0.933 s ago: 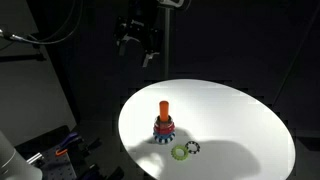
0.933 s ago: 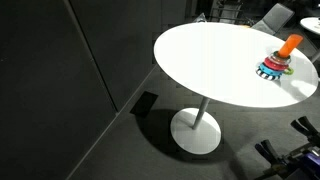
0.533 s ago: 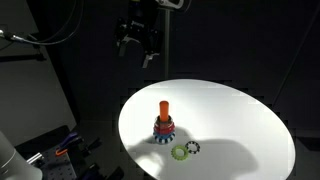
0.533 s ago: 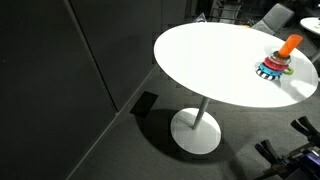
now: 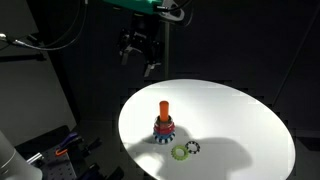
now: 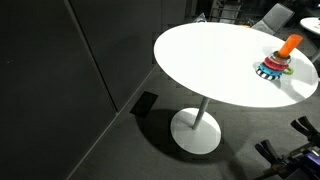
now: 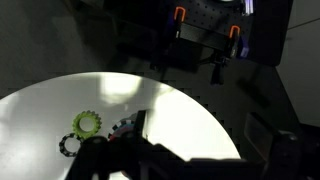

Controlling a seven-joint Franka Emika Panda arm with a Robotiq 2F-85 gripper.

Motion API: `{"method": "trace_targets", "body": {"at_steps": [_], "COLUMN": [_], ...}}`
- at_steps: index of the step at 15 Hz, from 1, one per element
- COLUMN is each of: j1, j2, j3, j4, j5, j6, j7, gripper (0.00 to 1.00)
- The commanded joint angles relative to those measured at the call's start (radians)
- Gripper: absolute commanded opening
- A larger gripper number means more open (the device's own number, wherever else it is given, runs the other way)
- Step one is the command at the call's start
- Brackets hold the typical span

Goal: Put the green ring on the stack

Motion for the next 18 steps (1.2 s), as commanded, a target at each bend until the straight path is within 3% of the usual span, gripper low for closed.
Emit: {"method": "trace_targets", "body": {"at_steps": [1,18], "j1": [-0.029,-0.110], "j2": [0.008,0.169], "j3": [0.016,0.011], "j4": [-0.037,-0.200], "j5": [-0.024,-0.076], "j6": [0.079,0.585], "j7": [0.007,0.080], "gripper": [1.00,1.00]}}
